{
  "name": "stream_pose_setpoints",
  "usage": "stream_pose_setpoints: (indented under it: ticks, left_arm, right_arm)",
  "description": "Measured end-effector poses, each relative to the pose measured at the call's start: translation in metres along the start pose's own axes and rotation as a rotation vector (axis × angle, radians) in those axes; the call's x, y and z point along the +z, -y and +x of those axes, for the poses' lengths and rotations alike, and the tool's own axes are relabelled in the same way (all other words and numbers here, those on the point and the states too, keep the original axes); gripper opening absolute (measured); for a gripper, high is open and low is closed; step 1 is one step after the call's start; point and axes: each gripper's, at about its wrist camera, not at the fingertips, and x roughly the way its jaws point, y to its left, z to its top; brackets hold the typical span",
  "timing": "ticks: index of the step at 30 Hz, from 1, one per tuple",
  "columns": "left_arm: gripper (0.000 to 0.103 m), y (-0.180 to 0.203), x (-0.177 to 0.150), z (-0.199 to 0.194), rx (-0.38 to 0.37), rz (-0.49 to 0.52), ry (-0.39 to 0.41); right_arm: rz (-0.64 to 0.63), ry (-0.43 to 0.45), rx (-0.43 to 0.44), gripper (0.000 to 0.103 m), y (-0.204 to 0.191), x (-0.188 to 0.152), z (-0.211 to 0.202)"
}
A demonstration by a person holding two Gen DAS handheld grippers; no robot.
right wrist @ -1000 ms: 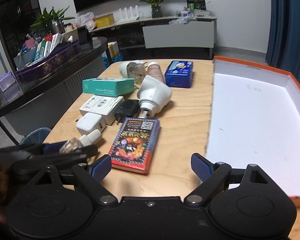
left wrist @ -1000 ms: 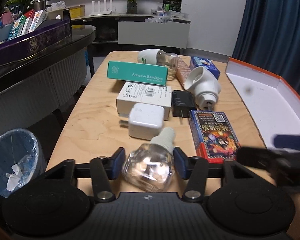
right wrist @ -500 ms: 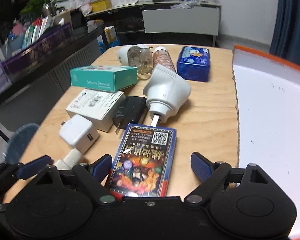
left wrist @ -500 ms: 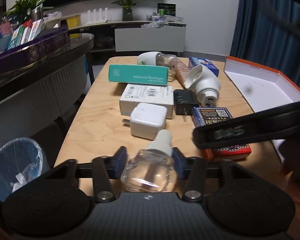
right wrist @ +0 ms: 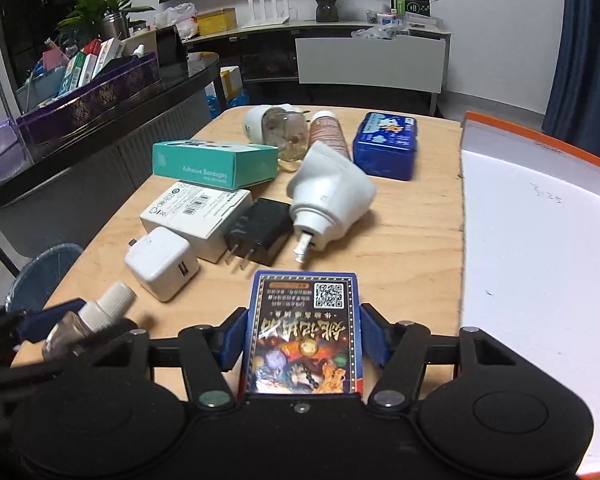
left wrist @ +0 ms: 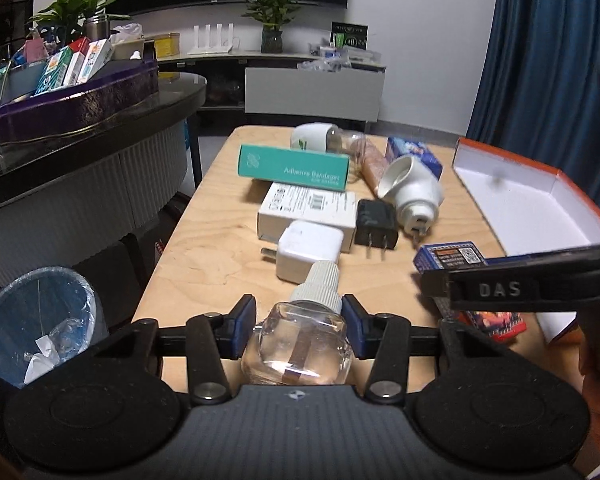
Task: Organize rigid objects
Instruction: 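Grasp the clear freshener bottle with the left tool while the right tool grasps the card box, then carry the freshener bottle and card box over the white tray with both tools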
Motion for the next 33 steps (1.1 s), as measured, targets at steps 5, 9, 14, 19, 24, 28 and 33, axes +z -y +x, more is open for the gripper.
stream_pose_setpoints:
  ticks: [5, 9, 14, 19, 24, 28, 33]
  left_arm:
    - [0.047, 0.003, 0.002, -0.006, -0.01, -0.006, 0.01]
    - [0.047, 0.004, 0.005, -0.011, -0.018, -0.015, 0.022]
    - [0.047, 0.013, 0.011, -0.021, -0.044, -0.006, 0.058]
    - [0.047, 0.027, 0.021, -0.025, -0.092, 0.002, 0.08]
    - [0.047, 0.051, 0.033, -0.029, -0.12, 0.058, 0.11]
    - [0.047, 0.07, 0.044, -0.028, -0.159, 0.073, 0.112]
    - [0.047, 0.096, 0.059, -0.027, -0.203, 0.108, 0.134]
  right_arm:
    - [-0.012, 0.039, 0.025, 0.071, 0.009, -0.003, -0.017]
    - [0.003, 0.072, 0.037, 0.071, 0.014, -0.004, -0.031]
    - [0.005, 0.143, 0.025, 0.071, 0.017, 0.002, -0.055]
    - [0.037, 0.214, -0.007, 0.071, 0.028, 0.01, -0.08]
    - [0.06, 0.288, -0.075, 0.071, 0.047, 0.018, -0.109]
    - [0.093, 0.318, -0.121, 0.071, 0.067, 0.021, -0.125]
    - [0.148, 0.344, -0.162, 0.071, 0.094, 0.019, -0.142]
